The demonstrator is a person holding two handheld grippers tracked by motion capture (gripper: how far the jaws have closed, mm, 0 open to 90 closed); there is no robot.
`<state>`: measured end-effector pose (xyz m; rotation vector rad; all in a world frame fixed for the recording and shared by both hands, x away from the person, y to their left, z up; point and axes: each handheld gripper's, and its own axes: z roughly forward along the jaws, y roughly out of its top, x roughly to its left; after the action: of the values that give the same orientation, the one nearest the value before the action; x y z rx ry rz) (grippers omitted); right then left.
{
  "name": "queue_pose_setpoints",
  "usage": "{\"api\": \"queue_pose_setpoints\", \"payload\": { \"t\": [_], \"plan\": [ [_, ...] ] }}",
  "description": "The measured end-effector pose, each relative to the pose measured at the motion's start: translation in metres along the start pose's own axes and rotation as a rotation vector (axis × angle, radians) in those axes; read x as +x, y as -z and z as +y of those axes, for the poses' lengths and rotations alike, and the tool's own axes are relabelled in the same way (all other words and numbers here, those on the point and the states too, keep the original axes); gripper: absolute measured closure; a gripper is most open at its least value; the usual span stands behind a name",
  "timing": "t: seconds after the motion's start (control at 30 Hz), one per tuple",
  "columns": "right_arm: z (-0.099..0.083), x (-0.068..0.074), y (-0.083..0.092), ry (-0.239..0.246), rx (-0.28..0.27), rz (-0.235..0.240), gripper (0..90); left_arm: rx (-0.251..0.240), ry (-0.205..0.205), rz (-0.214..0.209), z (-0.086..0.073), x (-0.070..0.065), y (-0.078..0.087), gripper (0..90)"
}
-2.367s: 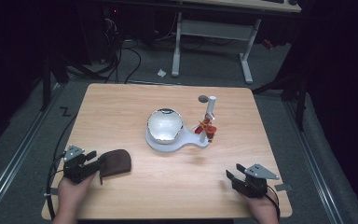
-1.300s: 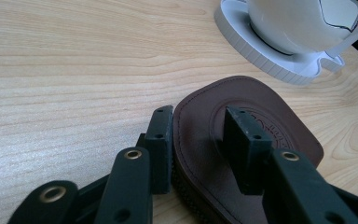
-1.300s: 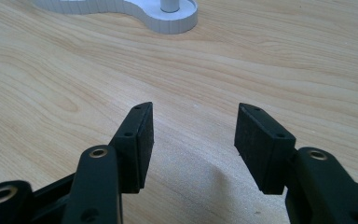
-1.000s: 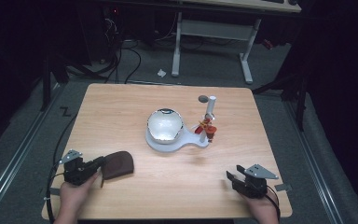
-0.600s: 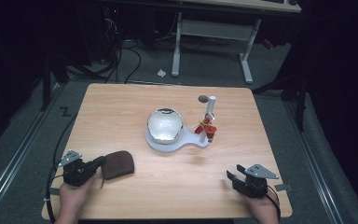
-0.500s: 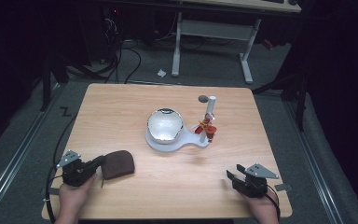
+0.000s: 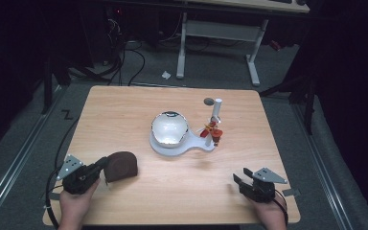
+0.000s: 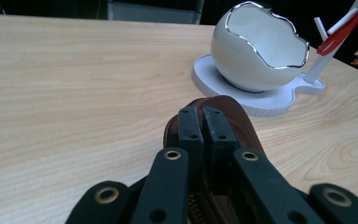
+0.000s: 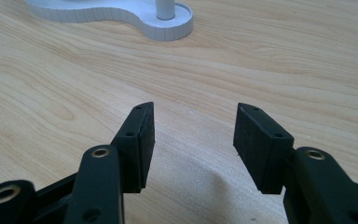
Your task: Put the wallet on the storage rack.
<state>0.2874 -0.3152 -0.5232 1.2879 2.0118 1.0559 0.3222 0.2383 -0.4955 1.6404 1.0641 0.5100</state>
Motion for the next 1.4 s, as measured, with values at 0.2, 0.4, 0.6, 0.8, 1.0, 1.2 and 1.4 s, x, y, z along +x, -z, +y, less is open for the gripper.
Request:
{"api": "queue_pose_setpoints", "payload": {
  "t": [0.2,0.4,0.6,0.8,1.0,1.2,1.4],
  "plan": [
    [-0.002,0.000,0.000,0.001,-0.001,0.006,48.7,-0.038,-0.017,0.006,0.004,-0.006,0.004,87.4],
    [0.000,-0.003,0.001,-0.004,-0.012,-0.002,48.7,-0.055,-0.033,0.003,0.006,-0.012,0.004,87.4],
    [0.000,0.000,0.002,0.009,-0.016,-0.005,49.0,-0.087,-0.067,0.002,0.011,-0.021,0.008,87.4],
    [-0.001,-0.001,0.005,0.021,-0.026,-0.005,49.2,-0.108,-0.074,-0.008,0.018,-0.028,0.010,87.4],
    [-0.001,-0.004,0.007,0.008,-0.038,-0.006,49.2,-0.115,-0.088,-0.024,0.020,-0.037,0.010,87.4],
    [-0.001,-0.004,0.004,0.004,-0.035,0.000,49.2,-0.128,-0.097,-0.035,0.024,-0.047,0.010,87.4],
    [0.001,-0.003,0.004,0.015,-0.041,0.005,49.1,-0.130,-0.090,-0.044,0.026,-0.051,0.006,87.4]
  ]
}}
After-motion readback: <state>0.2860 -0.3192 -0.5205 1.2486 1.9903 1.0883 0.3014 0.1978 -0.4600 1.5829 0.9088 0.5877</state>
